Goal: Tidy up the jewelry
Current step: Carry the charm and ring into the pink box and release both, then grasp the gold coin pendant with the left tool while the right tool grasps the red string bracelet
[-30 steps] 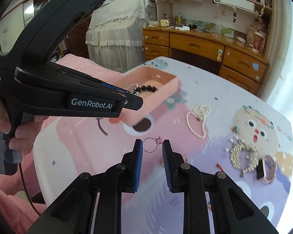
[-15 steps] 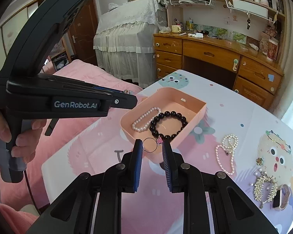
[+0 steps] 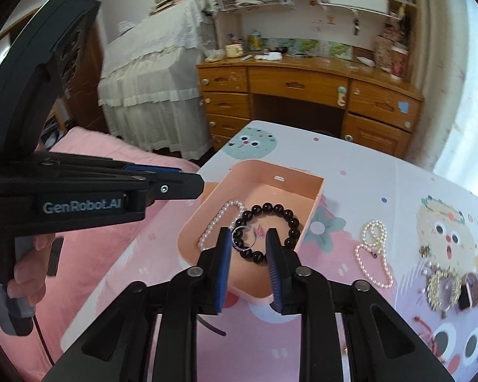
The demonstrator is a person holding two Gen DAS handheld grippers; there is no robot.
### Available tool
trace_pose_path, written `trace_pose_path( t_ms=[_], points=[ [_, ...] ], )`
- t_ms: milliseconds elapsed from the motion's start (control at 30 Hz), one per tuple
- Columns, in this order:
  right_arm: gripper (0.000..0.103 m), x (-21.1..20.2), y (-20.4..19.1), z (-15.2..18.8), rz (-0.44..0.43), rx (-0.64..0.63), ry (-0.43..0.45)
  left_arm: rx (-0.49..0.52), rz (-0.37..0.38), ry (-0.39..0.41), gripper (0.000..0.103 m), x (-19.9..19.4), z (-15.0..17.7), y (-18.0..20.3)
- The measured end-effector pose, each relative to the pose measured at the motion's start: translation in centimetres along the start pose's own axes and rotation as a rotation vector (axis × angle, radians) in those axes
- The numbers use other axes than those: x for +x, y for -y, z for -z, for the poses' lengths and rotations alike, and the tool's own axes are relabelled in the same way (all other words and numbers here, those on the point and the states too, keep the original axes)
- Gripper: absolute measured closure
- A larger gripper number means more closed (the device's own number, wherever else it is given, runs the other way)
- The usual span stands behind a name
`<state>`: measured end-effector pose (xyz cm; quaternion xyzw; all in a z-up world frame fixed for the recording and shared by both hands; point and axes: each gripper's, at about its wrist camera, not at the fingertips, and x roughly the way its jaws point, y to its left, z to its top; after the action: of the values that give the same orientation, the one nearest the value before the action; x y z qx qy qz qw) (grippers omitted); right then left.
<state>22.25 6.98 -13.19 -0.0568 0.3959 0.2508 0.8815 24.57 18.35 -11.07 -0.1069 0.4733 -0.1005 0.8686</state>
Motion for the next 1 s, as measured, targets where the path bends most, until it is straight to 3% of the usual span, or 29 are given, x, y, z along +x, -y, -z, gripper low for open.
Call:
trace_pose_path(
  t_ms=[33, 100, 167, 333, 633, 833, 1000],
  points=[
    [0.031, 0.1, 0.1, 0.1, 0.016, 0.030, 0.008, -0.010, 0.025, -0.033, 0.076, 0.3, -0.2, -0.4],
    [0.029, -0.1, -0.1, 0.4, 0.033, 0.076, 0.034, -0.034, 0.032, -0.066, 0.053, 0.7, -0.3, -1.3],
    [0.029, 0.0, -0.4, 0.6, 0.062, 0.096, 0.036, -0.045, 0.027, -0.074, 0.048, 0.6, -0.3, -2.0],
    [0.029, -1.0, -0.7, 2.0, 0.104, 0.121, 0.032, 0.013, 0.004, -0.081, 0.047, 0.2, 0.1, -2.7],
    [0.029, -2.9, -0.3, 4.9, 0.129, 0.163, -0.011, 0.039, 0.046, -0.125, 0.045, 0.3, 1.4, -2.1],
    [0.026, -4.6, 1.9, 6.9, 0.189, 0.251, -0.036, 0.078, 0.062, -0.166, 0.044, 1.0, 2.6, 0.2],
    [0.023, -5.8, 6.2, 9.1, 0.173, 0.402, -0.048, 0.135, 0.058, -0.170, 0.044, 1.1, 3.6, 2.8]
  ],
)
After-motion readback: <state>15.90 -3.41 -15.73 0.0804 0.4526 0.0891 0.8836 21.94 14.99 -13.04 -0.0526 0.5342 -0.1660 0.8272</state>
